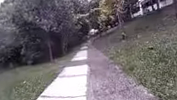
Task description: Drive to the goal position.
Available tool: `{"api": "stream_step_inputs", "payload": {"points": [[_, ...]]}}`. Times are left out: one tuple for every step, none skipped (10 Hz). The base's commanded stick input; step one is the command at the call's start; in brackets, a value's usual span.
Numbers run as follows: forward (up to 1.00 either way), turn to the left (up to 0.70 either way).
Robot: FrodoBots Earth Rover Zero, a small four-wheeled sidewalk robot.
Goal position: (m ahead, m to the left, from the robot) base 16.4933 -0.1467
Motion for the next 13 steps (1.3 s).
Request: {"api": "stream_step_inputs", "payload": {"points": [[0.7,-0.05],[0.7,0.01],[0.7,0.01],[0.7,0.01],[0.7,0.01],[0.7,0.01],[0.7,-0.01],[0.7,-0.11],[0.7,-0.13],[0.7,-0.13],[0.7,-0.13],[0.7,-0.13],[0.7,-0.13]]}}
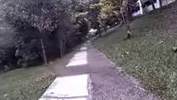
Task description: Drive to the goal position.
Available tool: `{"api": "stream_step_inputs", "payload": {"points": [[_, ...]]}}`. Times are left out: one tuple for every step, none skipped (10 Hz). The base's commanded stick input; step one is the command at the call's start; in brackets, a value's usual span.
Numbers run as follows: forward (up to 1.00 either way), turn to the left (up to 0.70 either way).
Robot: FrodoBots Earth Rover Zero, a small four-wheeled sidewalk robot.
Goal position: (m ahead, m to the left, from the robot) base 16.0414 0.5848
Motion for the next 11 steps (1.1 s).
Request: {"api": "stream_step_inputs", "payload": {"points": [[0.7,-0.13],[0.7,-0.13],[0.7,-0.13],[0.7,-0.13],[0.7,-0.13],[0.7,-0.13],[0.7,-0.07],[0.7,0.0],[0.7,0.01],[0.7,0.01],[0.7,0.01]]}}
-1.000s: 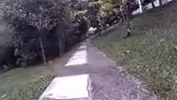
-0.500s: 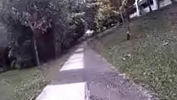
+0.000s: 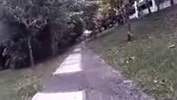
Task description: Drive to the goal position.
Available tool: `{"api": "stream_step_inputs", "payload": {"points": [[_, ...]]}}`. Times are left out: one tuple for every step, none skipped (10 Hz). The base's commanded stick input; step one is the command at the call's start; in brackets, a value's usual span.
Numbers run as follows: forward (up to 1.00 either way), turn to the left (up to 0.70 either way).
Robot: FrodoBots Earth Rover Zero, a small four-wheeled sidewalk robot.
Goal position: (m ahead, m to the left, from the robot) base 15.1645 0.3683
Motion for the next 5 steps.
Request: {"api": "stream_step_inputs", "payload": {"points": [[0.7,0.01],[0.7,0.01],[0.7,0.01],[0.7,0.01],[0.7,0.01]]}}
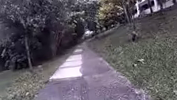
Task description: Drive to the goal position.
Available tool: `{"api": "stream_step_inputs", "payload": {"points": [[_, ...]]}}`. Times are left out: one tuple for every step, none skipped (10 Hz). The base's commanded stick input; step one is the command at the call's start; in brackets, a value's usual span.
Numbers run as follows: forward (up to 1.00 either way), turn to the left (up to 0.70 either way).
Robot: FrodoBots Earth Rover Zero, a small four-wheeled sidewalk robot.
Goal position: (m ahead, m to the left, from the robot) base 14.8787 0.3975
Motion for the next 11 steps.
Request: {"api": "stream_step_inputs", "payload": {"points": [[0.7,0.01],[0.7,0.01],[0.7,0.01],[0.7,0.01],[0.7,0.01],[0.7,0.01],[0.7,0.01],[0.7,0.01],[0.7,0.01],[0.7,0.01],[0.7,0.01]]}}
